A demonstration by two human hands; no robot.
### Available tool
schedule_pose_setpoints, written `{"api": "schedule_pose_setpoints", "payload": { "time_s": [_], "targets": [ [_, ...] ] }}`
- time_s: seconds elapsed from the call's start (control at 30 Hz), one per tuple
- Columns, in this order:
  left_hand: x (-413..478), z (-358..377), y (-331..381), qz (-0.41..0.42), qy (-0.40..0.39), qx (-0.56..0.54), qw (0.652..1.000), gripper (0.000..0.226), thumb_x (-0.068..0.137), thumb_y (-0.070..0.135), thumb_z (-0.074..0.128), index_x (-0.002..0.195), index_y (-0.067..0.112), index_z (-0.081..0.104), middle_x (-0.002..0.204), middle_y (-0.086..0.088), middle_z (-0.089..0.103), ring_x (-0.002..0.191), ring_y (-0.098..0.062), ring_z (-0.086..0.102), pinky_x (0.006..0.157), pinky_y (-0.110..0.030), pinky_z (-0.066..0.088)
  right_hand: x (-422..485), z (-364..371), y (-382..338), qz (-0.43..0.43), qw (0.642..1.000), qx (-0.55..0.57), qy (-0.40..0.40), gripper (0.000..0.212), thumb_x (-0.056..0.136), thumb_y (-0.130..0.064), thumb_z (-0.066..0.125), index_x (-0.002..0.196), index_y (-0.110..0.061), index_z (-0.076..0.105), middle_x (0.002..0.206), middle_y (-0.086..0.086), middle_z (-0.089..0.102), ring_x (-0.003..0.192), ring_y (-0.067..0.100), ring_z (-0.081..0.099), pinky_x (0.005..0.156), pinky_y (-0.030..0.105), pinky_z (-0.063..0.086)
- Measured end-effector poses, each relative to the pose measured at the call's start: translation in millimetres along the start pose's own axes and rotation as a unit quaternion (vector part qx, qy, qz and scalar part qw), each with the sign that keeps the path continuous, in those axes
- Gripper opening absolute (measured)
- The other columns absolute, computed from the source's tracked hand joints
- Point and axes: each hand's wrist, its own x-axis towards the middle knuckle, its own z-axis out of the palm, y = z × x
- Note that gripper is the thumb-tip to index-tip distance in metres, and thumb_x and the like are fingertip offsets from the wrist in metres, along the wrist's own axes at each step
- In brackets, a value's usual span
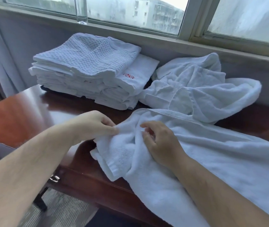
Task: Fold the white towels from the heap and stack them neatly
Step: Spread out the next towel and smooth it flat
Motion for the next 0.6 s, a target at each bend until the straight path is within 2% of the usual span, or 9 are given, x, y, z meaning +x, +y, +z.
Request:
{"api": "schedule_pose_setpoints", "payload": {
  "time_s": [0.07,0.13,0.2,0.3,0.37,0.4,0.47,0.53,0.6],
  "targets": [
    [0.2,-9.6,3.8,0.016,0.037,-0.135,0.990,0.013,0.090,0.031,0.069,0.084,0.021,0.076,0.089,-0.005,0.075,0.079,-0.029,0.067,0.070,-0.039,0.055,-0.3,-1.6,2.0,0.005,1.000,0.000,0.012,0.026,0.098,-0.020,0.054,0.119,-0.026,0.066,0.106,-0.014,0.062,0.098,0.000,0.054,0.085,0.009,0.039],
    [4.0,-22.1,7.4,-0.004,0.066,-0.337,0.939,0.016,0.093,0.017,0.061,0.081,0.012,0.072,0.087,-0.013,0.066,0.073,-0.026,0.061,0.064,-0.034,0.049,0.0,-4.5,2.7,0.003,0.999,-0.014,0.035,0.026,0.096,-0.013,0.054,0.115,-0.023,0.068,0.102,-0.017,0.062,0.093,-0.002,0.054,0.081,0.005,0.038],
    [7.0,-34.5,12.0,-0.005,0.056,-0.457,0.888,0.025,0.096,0.017,0.055,0.080,0.011,0.073,0.084,-0.012,0.065,0.069,-0.024,0.065,0.065,-0.032,0.054,1.0,-6.5,0.8,0.014,0.999,-0.029,0.043,0.029,0.092,-0.006,0.054,0.109,-0.022,0.069,0.098,-0.015,0.065,0.092,0.002,0.057,0.080,0.013,0.043],
    [3.4,-39.9,21.8,0.077,-0.019,-0.639,0.765,0.047,0.096,0.041,0.046,0.107,0.004,0.074,0.099,-0.011,0.069,0.090,-0.026,0.069,0.081,-0.032,0.056,3.2,-10.0,-13.2,-0.004,0.998,-0.036,0.058,0.023,0.093,-0.019,0.053,0.104,-0.027,0.071,0.100,-0.015,0.069,0.097,0.006,0.060,0.082,0.022,0.045],
    [3.2,-28.7,22.1,0.097,-0.051,-0.704,0.702,0.062,0.094,0.051,0.041,0.136,0.007,0.054,0.119,-0.012,0.060,0.111,-0.030,0.060,0.101,-0.040,0.045,6.2,-9.8,-28.0,-0.042,0.999,0.002,0.018,0.030,0.094,-0.038,0.044,0.108,-0.031,0.070,0.107,-0.017,0.069,0.104,0.000,0.058,0.088,0.019,0.043],
    [4.2,-20.0,19.2,0.091,-0.048,-0.684,0.722,0.063,0.095,0.054,0.039,0.134,0.007,0.053,0.120,-0.015,0.060,0.108,-0.032,0.061,0.100,-0.042,0.043,8.1,-7.5,-33.5,-0.047,0.998,0.010,-0.035,0.038,0.095,-0.044,0.037,0.115,-0.032,0.068,0.116,-0.018,0.067,0.113,0.001,0.055,0.094,0.020,0.041],
    [-0.3,-5.1,5.8,0.051,-0.042,-0.553,0.831,0.083,0.092,0.071,0.038,0.124,-0.003,0.058,0.115,-0.020,0.065,0.100,-0.032,0.066,0.091,-0.040,0.048,12.9,0.3,-33.7,-0.009,0.989,-0.020,-0.146,0.050,0.100,-0.048,0.026,0.141,-0.038,0.051,0.147,-0.018,0.050,0.142,0.007,0.035,0.112,0.028,0.029],
    [-8.9,1.1,-7.1,0.042,-0.073,-0.362,0.928,0.099,0.077,0.083,0.050,0.117,-0.006,0.063,0.113,-0.012,0.068,0.103,-0.027,0.065,0.091,-0.038,0.045,17.2,6.5,-24.6,0.042,0.974,-0.078,-0.210,0.051,0.105,-0.043,0.022,0.156,-0.041,0.029,0.165,-0.013,0.022,0.154,0.010,0.009,0.122,0.035,0.011],
    [-16.2,6.8,-19.6,0.096,-0.056,-0.166,0.980,0.058,0.074,0.069,0.065,0.099,0.017,0.072,0.100,0.004,0.074,0.098,-0.017,0.068,0.091,-0.031,0.050,21.4,10.1,-14.5,0.040,0.971,-0.096,-0.213,0.051,0.106,-0.034,0.022,0.157,-0.039,0.029,0.166,-0.010,0.018,0.155,0.011,0.004,0.125,0.036,0.004]
  ]
}}
